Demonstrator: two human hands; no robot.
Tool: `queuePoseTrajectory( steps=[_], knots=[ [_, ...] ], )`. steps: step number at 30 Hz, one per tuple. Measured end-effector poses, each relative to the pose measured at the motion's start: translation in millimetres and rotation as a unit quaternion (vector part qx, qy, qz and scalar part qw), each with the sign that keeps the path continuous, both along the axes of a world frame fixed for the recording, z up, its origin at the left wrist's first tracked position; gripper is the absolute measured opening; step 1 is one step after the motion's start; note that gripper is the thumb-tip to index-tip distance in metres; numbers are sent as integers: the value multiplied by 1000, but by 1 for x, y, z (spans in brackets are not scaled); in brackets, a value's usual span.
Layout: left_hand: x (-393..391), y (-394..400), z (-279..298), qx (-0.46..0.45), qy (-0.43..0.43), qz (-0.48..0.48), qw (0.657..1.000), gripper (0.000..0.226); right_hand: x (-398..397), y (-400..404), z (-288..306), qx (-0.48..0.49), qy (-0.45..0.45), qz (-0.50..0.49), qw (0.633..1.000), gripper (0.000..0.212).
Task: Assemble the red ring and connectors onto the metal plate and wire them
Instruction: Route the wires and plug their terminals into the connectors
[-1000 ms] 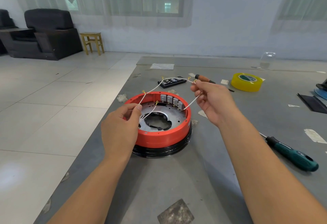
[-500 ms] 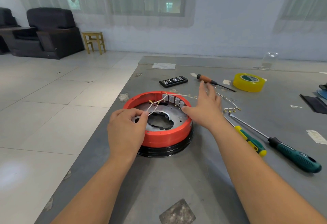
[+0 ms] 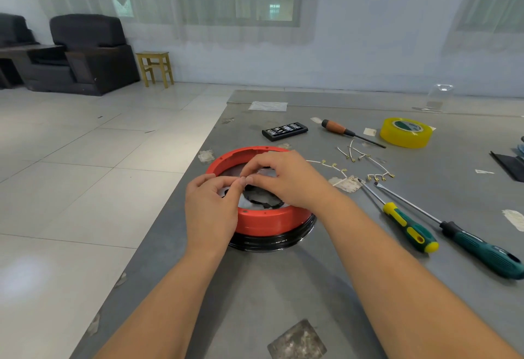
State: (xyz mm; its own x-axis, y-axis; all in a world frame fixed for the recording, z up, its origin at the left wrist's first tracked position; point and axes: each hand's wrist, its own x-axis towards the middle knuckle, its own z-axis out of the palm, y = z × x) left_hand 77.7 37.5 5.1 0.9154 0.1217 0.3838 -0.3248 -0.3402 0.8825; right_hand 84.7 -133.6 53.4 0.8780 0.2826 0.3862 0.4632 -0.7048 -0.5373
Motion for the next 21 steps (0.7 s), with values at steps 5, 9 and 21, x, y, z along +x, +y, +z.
queuePoseTrajectory(
  steps=[5, 9, 21],
  knots=[
    [2, 2, -4, -3, 23, -6, 1000, 15, 5, -2, -4, 64, 28, -3, 998, 4],
    [1, 2, -7, -47, 16, -11, 999, 32, 8, 0, -5, 49, 36, -22, 998, 9],
    [8, 31, -13, -137, 59, -98, 984, 27, 7, 8, -2, 8, 42, 2, 999, 8]
  ],
)
